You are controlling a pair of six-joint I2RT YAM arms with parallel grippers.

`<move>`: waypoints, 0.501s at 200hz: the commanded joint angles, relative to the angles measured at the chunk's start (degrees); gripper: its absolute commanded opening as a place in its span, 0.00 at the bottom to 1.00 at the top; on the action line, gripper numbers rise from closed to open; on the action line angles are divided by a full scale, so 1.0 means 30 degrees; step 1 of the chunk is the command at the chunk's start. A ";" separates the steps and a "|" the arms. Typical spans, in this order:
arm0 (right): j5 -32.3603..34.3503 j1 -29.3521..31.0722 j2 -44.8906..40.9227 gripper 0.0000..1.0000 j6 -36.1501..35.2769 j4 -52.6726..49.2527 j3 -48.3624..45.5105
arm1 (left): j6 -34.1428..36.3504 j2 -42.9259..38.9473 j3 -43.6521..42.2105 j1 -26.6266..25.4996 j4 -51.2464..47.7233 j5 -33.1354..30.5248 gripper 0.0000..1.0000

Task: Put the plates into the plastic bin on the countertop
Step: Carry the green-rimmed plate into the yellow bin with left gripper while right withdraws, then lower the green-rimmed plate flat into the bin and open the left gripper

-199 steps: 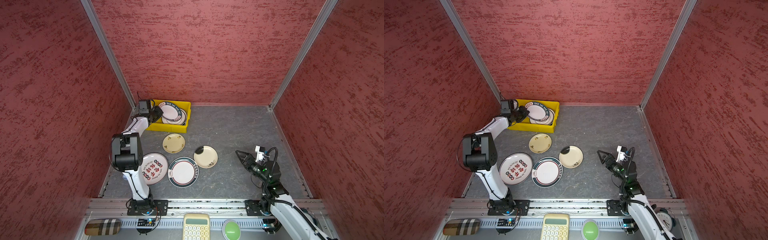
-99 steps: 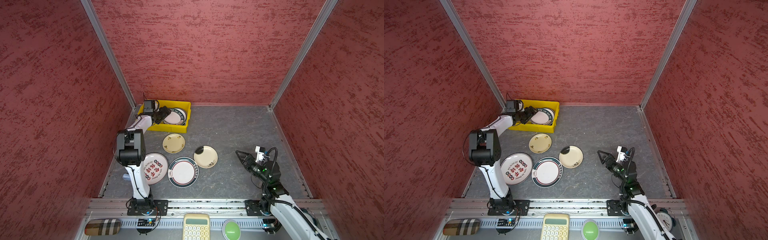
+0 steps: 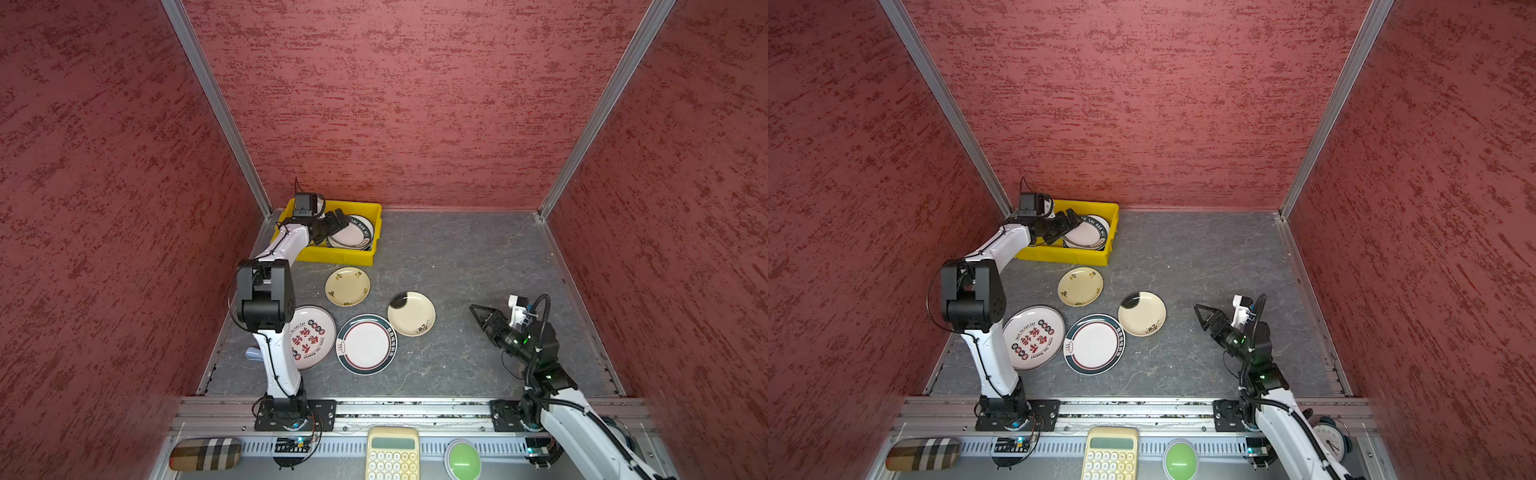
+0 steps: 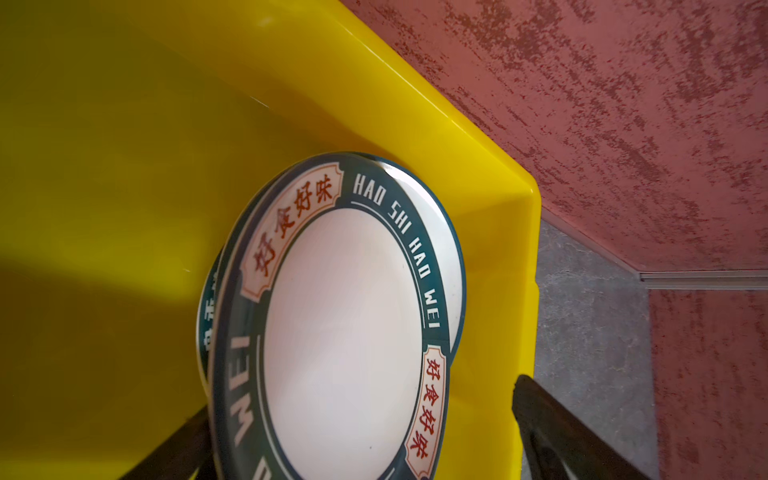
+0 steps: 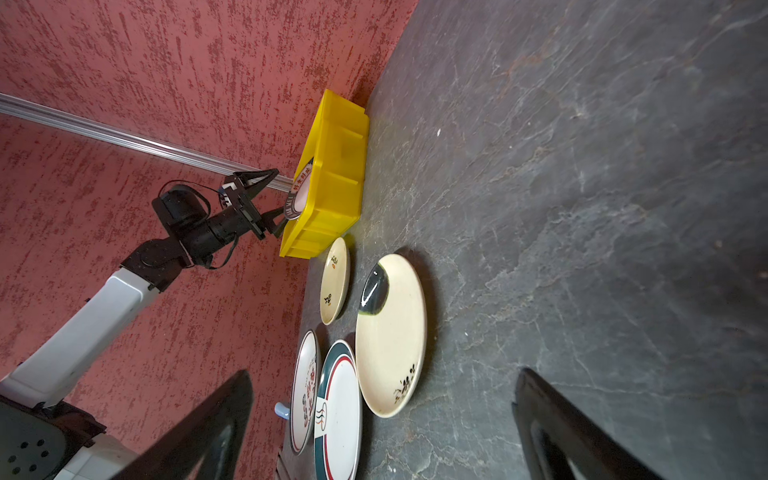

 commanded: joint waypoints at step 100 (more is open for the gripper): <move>0.0047 0.0107 0.0734 0.99 -0.1255 -0.1252 0.1488 | 0.3596 0.2728 0.4762 -0.2074 -0.5888 -0.6070 0.99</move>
